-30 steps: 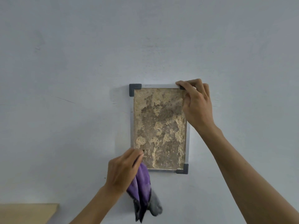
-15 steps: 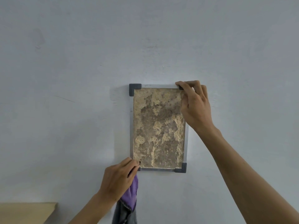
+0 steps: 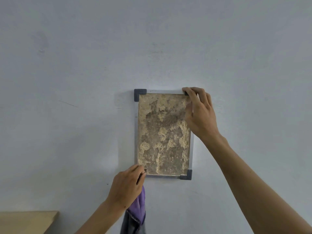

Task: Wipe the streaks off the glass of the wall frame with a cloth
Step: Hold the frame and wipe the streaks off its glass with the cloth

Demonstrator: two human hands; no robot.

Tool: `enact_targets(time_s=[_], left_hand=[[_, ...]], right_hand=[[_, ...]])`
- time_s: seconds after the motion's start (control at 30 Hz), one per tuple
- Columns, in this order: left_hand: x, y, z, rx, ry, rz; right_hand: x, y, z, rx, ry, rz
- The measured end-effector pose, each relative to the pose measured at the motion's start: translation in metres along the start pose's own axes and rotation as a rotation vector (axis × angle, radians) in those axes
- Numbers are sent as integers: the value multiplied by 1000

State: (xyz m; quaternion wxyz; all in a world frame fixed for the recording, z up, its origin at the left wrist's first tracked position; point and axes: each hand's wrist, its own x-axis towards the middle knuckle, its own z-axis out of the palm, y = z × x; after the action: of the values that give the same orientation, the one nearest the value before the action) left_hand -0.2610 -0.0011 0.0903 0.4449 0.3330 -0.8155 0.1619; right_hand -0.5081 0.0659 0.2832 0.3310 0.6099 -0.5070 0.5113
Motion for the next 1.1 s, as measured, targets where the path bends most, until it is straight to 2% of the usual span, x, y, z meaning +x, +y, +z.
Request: enact_targets(time_s=[0.1,0.37,0.57,0.73,0.97,1.1], left_hand=[[-2,-3,1,-18,-17,39],[-6,0,9,111,3,266],[-19,10,28,-131,85,43],[-15,16,26,-89,53,79],[-19,12,18,2,130,49],[-19,16,24,12,105,60]], right_hand=[[1,0,-2,-9,-10,-3],[0,0,0,-14,2,-13],[0,3,3,-10,16,-16],[0,6,9,7,52,-20],[0,7,8,27,64,-29],[0,8,9,26,68,-31]])
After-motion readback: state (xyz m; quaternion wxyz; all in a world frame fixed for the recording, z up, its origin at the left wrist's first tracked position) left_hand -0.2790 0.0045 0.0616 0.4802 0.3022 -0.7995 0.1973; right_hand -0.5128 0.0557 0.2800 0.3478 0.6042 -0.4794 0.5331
